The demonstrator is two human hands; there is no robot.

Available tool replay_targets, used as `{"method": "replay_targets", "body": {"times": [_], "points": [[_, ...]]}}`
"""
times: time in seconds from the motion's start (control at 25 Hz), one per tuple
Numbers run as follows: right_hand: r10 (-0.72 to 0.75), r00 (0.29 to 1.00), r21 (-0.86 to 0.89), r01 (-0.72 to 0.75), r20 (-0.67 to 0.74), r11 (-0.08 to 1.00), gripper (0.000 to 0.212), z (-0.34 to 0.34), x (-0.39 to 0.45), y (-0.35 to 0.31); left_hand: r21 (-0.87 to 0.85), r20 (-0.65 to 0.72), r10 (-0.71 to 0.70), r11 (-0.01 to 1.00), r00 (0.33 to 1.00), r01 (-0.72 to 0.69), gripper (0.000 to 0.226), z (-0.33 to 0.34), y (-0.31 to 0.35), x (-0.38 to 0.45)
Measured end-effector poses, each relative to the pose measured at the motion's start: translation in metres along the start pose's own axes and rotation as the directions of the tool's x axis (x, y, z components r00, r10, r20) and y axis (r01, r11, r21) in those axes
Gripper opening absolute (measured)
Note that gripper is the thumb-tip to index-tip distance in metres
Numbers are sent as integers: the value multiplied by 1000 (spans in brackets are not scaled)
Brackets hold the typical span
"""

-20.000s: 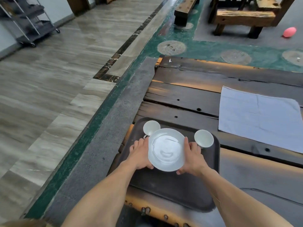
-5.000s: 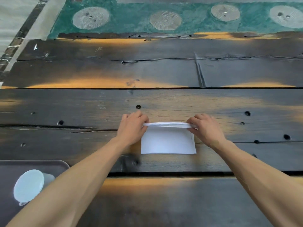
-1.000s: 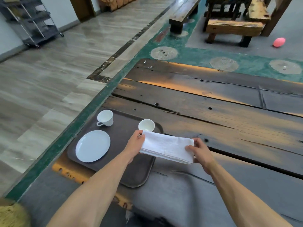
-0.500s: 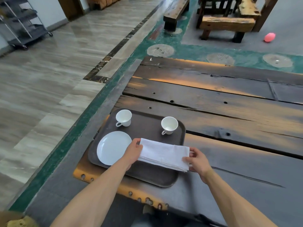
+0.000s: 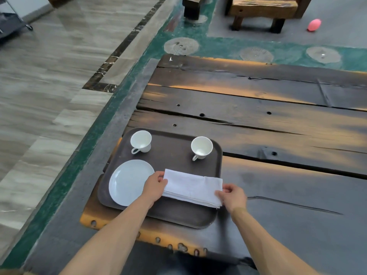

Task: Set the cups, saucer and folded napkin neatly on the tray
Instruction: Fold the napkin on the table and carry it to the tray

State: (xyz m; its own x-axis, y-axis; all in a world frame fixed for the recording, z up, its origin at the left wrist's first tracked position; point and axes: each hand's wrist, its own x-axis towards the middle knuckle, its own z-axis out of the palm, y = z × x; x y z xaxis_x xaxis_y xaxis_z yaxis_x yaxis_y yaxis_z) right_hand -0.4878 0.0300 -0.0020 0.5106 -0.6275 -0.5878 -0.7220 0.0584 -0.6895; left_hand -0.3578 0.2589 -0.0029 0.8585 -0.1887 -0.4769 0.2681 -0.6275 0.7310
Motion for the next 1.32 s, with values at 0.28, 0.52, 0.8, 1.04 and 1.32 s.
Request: {"method": "replay_targets", "body": {"times": [0.28,0.52,0.8,1.04,1.32], "points": [[57,998,-135,-60,-24,989,18,19,10,2,151,-58,-29,988,998,37,20,1,-11,25],[-23,998,-474,-5,-54,880,13,30,8,-12,336,-42,-41,940,998,52,13,-4,-17,38],[-125,991,-703,62,-39,709,3,40,11,-12,637,-43,12,771,999,18,7,-6,-11,47],[-172,985,-804,96,-8,587,11,40,18,-12,746,-1,116,661,993,-76,7,-6,-9,51],[-175,983,-746,79,-51,661,23,37,18,-6,812,58,175,564,983,-148,16,-9,-7,47]]}}
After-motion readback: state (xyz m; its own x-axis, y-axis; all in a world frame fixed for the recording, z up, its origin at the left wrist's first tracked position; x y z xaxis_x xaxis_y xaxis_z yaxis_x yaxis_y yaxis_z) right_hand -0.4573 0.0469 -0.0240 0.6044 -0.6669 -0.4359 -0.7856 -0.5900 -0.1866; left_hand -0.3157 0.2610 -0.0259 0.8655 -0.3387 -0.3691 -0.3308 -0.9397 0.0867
